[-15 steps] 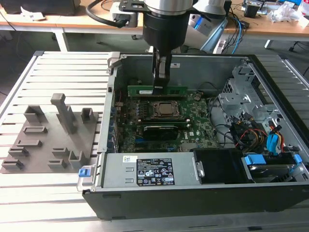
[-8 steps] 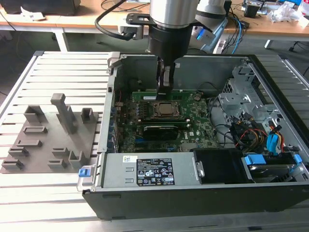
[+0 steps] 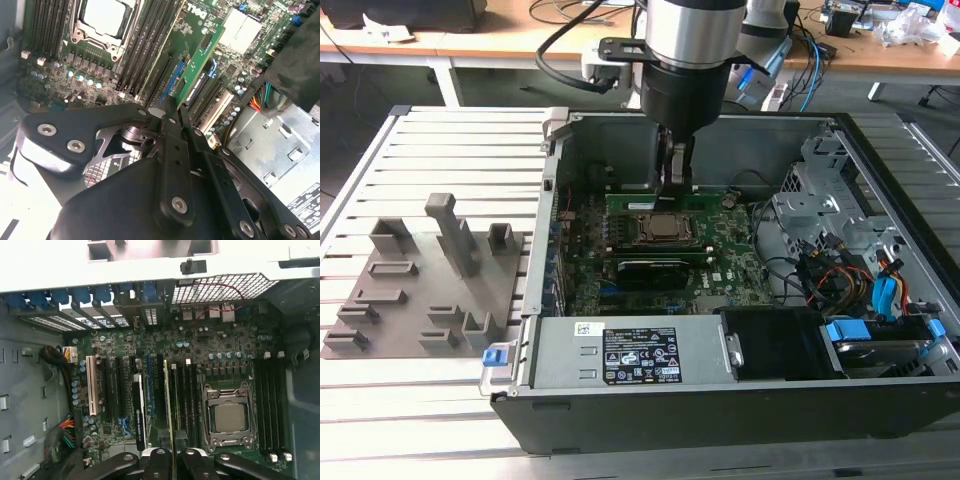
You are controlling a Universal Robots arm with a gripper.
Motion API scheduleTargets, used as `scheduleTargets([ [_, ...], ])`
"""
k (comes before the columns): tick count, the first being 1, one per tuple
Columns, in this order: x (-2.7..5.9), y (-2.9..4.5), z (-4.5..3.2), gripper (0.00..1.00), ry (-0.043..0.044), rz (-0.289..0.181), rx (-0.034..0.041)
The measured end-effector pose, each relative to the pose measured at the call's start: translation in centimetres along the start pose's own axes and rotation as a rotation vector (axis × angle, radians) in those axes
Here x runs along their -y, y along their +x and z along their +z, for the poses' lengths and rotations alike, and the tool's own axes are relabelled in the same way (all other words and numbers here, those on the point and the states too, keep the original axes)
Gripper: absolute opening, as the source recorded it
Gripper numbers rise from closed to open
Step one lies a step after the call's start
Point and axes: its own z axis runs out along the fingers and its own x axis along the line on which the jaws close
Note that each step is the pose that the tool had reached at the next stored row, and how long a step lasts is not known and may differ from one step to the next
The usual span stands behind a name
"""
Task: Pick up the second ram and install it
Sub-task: 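Pick up the second ram and move it above second insertion slot, then insert the second ram into the second slot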
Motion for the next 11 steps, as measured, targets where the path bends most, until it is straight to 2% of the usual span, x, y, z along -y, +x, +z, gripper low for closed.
scheduleTargets([
  [11, 0.06, 0.0, 0.02, 0.14, 0.0, 0.0, 0.0001],
])
